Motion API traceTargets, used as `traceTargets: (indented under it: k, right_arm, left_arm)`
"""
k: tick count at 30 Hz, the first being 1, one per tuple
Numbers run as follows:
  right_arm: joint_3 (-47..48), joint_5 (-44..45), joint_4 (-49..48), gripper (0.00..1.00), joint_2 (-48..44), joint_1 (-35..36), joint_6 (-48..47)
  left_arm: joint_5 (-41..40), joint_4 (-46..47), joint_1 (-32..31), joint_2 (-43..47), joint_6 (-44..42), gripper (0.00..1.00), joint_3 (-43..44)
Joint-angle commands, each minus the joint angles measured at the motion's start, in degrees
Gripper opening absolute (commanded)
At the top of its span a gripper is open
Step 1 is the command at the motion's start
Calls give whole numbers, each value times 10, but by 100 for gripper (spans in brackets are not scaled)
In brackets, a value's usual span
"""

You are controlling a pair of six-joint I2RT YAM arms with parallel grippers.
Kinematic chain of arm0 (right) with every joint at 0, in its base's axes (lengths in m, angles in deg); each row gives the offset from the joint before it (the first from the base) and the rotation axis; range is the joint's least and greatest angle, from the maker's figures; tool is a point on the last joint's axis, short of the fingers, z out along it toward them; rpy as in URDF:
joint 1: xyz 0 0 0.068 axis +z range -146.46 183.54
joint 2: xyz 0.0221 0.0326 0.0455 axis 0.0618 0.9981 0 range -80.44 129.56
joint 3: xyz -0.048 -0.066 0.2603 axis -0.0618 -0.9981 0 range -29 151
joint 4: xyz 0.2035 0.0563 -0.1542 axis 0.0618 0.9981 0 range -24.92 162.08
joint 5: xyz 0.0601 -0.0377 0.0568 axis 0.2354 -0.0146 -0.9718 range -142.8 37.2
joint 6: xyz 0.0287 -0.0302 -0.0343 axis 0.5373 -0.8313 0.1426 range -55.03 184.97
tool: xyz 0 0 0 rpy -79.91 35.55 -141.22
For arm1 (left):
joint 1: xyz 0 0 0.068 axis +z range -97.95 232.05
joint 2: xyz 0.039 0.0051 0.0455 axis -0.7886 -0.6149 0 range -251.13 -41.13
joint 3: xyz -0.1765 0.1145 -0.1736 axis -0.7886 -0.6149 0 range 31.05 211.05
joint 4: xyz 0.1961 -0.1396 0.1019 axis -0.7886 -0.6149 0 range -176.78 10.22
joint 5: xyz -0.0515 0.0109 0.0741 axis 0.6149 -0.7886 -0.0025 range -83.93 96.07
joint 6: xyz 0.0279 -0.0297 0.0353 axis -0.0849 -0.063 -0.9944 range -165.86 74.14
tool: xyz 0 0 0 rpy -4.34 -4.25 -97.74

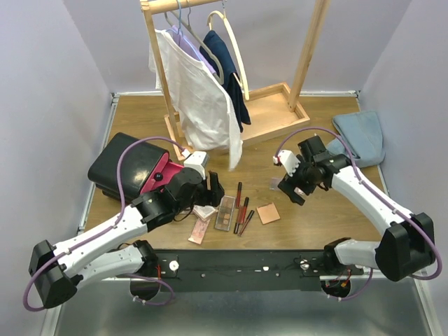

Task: Organize the makeup
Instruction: Pick up the makeup from the center of the board.

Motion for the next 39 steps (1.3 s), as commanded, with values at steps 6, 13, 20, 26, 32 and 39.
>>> traceTargets:
  k: [6, 13, 20, 26, 32, 39]
  right_arm:
    - [7, -51, -189, 100, -80, -14, 179]
    - [48, -251, -180, 94, -37, -39, 186]
    - [0, -294, -211, 91, -41, -66, 175]
    - [-28, -305, -218, 91, -66, -72, 179]
    - [-24, -314, -211, 91, -57, -73, 179]
    - [-21, -317, -208, 91, -53, -73, 179]
  left_arm:
    - [-125, 68, -4, -109, 58, 70, 46]
    - [-190, 69, -4, -219, 111, 61, 82]
    - [-276, 18, -2, -320, 182, 46, 130]
    - [-260, 13, 17, -414, 202, 42, 177]
    - [-232, 33, 35, -461, 217, 42, 179]
    - [-219, 42, 46, -495, 219, 43, 177]
